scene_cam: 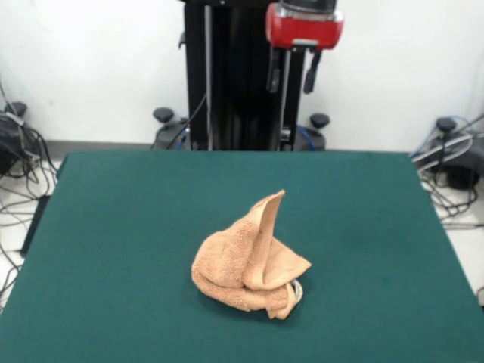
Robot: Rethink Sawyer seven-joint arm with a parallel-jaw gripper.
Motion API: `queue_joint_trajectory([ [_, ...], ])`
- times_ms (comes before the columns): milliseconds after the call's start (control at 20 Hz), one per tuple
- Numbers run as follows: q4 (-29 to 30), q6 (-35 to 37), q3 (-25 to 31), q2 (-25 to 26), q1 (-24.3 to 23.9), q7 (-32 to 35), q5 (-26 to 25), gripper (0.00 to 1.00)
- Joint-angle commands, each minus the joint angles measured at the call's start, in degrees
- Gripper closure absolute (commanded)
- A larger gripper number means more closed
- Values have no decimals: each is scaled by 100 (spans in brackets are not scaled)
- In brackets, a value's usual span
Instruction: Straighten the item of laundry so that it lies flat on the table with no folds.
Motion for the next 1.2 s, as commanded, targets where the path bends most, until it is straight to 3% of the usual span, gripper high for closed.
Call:
queue_joint_trajectory([
  [50, 37, -331, 392, 695, -93, 544, -419, 0],
  [600, -292, -418, 289, 1105, -76, 573, -606, 0],
  [900, -344, 241, 575, 690, -255, 426, -445, 0],
  [1200, -702, 610, 685, 863, -343, 260, -389, 0],
])
